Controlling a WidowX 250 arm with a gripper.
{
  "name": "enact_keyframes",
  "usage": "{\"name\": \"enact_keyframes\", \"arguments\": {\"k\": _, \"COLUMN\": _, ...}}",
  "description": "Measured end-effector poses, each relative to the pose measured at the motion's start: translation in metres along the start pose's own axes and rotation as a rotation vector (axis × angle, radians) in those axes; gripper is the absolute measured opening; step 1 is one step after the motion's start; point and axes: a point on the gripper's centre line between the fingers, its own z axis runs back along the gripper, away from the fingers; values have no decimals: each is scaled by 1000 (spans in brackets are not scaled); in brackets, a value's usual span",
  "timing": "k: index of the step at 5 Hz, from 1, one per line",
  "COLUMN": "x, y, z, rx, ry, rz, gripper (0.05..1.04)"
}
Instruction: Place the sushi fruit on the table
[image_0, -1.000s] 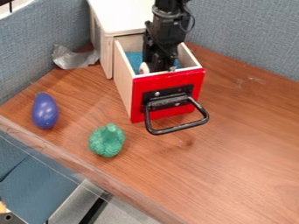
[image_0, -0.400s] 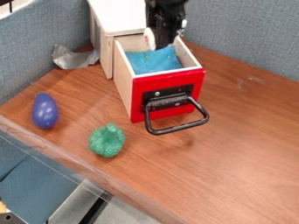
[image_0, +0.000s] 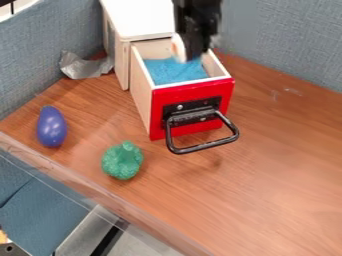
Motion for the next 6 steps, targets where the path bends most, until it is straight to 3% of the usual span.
{"name": "enact_keyframes", "arguments": {"k": 2, "x": 8, "y": -61, "z": -22, "rx": -80, "ry": 17, "rz": -95, "gripper": 449}}
{"name": "enact_keyframes", "arguments": {"k": 3, "x": 7, "y": -81, "z": -44, "rx": -101, "ry": 42, "rz": -101, "gripper": 449}}
{"name": "enact_keyframes", "arguments": {"k": 4, "x": 4, "y": -97, "z": -70, "rx": -112, "ry": 92, "rz": -104, "gripper": 449}}
{"name": "enact_keyframes", "arguments": {"k": 5, "x": 0, "y": -112, "z": -86, "rx": -117, "ry": 103, "rz": -118, "gripper": 449}}
{"name": "enact_keyframes", "arguments": {"k": 6, "x": -5, "y": -122, "z": -100, "rx": -75, "ry": 126, "rz": -147, "gripper": 449}}
